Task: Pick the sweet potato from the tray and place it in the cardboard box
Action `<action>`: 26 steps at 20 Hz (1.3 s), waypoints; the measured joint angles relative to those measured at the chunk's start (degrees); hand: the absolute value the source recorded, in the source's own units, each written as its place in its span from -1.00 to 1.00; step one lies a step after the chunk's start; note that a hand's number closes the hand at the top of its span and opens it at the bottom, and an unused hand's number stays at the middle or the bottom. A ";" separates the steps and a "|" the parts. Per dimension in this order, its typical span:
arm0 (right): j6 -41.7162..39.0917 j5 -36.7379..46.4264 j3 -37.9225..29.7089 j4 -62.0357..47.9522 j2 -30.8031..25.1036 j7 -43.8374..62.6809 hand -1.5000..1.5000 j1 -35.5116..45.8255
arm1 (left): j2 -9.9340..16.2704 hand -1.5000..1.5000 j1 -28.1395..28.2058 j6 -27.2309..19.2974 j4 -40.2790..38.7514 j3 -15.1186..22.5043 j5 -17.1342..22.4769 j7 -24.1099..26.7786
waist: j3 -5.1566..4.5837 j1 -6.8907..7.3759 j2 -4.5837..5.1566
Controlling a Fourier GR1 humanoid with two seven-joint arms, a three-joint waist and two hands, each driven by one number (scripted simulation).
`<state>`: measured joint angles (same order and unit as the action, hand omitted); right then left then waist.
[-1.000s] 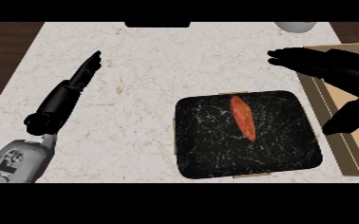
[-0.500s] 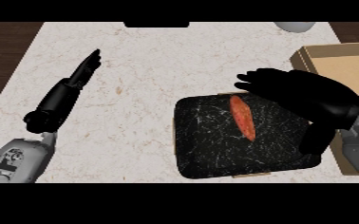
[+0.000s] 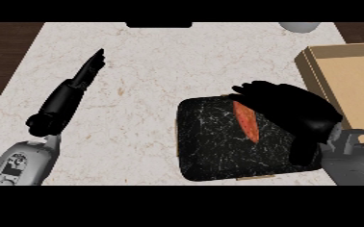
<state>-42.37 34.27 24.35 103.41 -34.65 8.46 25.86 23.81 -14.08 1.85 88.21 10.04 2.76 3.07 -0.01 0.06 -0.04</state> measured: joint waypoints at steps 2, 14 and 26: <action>0.54 2.57 0.00 -0.35 0.87 -0.39 -1.00 -0.60 | -0.33 0.00 0.56 0.92 -0.57 -0.86 -0.38 1.01 | 0.00 0.02 0.02; 4.99 16.65 1.75 -5.90 7.41 -3.79 -1.00 -3.88 | -3.17 0.00 1.44 4.25 -0.32 -4.59 -3.73 0.96 | 0.01 0.08 0.03; 7.38 24.21 -1.24 -14.86 11.49 -12.28 -1.00 -3.67 | -5.27 0.00 1.67 8.01 1.43 -7.95 -5.86 -0.38 | 0.02 0.09 0.04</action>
<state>-34.98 58.48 23.11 88.54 -23.16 -3.83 22.18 18.55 -12.41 9.86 89.64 2.09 -3.10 2.69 0.00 0.15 0.00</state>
